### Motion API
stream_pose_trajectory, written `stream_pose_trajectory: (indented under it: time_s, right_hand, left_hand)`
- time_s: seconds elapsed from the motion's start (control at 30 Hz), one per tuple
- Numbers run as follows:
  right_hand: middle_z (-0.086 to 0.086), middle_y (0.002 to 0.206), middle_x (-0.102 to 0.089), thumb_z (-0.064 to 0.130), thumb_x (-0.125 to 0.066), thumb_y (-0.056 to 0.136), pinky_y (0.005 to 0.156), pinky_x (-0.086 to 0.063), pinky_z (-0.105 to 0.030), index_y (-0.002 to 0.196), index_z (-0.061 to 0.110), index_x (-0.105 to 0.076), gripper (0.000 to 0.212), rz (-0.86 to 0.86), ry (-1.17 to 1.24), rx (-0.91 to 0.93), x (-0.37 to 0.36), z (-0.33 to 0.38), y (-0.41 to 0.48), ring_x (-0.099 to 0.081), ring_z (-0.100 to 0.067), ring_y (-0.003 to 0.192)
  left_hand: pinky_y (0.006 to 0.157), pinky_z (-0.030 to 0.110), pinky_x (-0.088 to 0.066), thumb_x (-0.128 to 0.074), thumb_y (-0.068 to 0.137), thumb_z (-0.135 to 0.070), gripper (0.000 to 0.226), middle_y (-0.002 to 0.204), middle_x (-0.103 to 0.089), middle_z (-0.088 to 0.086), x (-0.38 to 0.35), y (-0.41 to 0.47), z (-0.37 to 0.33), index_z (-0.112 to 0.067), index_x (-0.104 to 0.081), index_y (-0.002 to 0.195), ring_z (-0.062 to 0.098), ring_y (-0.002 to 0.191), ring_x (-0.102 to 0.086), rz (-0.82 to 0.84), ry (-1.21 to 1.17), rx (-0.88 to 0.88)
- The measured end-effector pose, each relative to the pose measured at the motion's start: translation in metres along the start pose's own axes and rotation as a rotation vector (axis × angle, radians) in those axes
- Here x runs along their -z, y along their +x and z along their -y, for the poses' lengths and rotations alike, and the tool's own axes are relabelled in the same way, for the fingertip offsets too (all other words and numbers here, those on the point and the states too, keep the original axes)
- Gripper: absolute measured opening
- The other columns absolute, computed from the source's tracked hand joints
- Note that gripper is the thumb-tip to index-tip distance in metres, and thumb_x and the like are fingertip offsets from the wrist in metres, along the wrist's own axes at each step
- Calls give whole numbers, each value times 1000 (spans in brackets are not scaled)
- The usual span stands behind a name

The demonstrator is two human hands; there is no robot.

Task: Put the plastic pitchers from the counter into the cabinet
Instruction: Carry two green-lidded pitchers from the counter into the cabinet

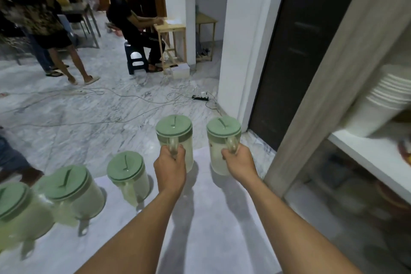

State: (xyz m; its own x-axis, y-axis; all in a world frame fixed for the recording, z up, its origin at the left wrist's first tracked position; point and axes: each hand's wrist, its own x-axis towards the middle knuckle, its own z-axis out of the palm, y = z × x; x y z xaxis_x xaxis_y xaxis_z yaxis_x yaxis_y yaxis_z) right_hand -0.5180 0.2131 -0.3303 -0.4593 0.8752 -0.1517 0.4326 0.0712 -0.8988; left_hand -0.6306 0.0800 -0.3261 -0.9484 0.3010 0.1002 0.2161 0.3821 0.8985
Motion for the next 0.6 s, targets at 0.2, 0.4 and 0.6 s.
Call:
stream_pose_trajectory:
  time_s: [0.2, 0.4, 0.6]
  right_hand:
    - [-8, 70, -62, 12, -61, 86, 59, -41, -31, 81, 2, -65, 12, -128, 31, 40, 44, 56, -64, -60, -25, 65]
    - [-6, 68, -60, 12, -58, 89, 53, -40, -26, 80, 10, -60, 10, -359, 92, 74, 81, 111, -162, -55, -18, 61]
    - [-9, 73, -64, 13, -60, 90, 64, -47, -32, 81, 10, -64, 10, -548, 145, 104, 97, 146, -253, -61, -21, 70]
  left_hand:
    - [60, 31, -41, -53, 93, -35, 27, 74, -65, 7, 44, -5, -52, -11, -56, 83, 22, 70, -61, 107, -175, -117]
    - [60, 37, -48, -53, 89, -33, 26, 72, -64, 9, 110, -36, -106, -9, -55, 80, 28, 70, -65, 247, -297, -242]
    - [55, 32, -42, -53, 89, -29, 25, 76, -65, 10, 168, -78, -149, -7, -60, 83, 26, 71, -62, 356, -339, -340]
